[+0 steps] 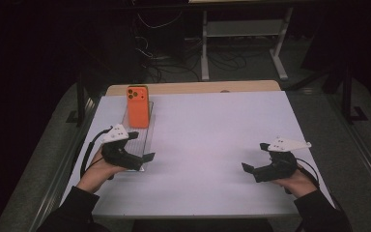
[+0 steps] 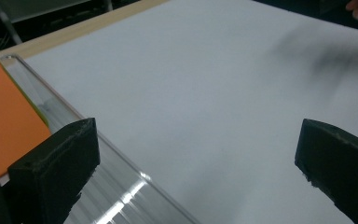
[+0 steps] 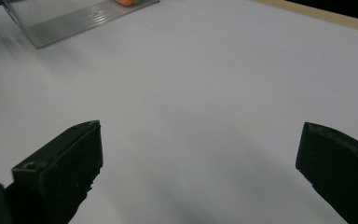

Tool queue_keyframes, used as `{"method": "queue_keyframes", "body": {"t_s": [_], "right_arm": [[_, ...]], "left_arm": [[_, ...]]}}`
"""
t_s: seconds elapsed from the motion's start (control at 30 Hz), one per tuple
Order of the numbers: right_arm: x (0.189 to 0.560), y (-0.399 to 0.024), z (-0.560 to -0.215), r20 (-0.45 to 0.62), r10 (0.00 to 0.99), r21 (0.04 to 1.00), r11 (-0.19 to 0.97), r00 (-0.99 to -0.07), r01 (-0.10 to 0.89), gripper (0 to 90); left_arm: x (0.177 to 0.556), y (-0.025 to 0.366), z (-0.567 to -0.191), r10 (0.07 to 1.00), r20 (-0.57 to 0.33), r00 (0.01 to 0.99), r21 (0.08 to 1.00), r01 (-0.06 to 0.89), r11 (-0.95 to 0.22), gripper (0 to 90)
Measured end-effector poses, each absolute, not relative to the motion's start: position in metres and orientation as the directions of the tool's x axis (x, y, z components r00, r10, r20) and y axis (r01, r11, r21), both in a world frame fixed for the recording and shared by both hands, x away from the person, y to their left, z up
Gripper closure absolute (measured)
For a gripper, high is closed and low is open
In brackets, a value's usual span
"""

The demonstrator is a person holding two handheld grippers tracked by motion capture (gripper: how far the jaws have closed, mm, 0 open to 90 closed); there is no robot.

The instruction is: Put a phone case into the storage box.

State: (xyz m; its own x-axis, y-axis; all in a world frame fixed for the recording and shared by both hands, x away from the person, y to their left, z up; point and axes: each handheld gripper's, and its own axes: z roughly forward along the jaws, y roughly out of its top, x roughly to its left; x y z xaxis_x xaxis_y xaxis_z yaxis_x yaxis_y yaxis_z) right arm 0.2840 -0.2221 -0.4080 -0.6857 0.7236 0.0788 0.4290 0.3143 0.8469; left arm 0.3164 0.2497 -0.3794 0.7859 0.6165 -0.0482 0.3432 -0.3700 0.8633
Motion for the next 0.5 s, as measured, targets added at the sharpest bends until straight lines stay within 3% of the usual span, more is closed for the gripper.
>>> {"method": "queue_keyframes", "body": {"t_s": [0.5], "right_arm": [[0.282, -0.218, -0.404, 0.06, 0.701, 0.847, 0.341, -0.711, 0.408, 0.0]], "left_arm": [[0.315, 0.251, -0.392, 0.605, -0.05, 0.795, 0.836, 0.365, -0.41, 0.0]]}}
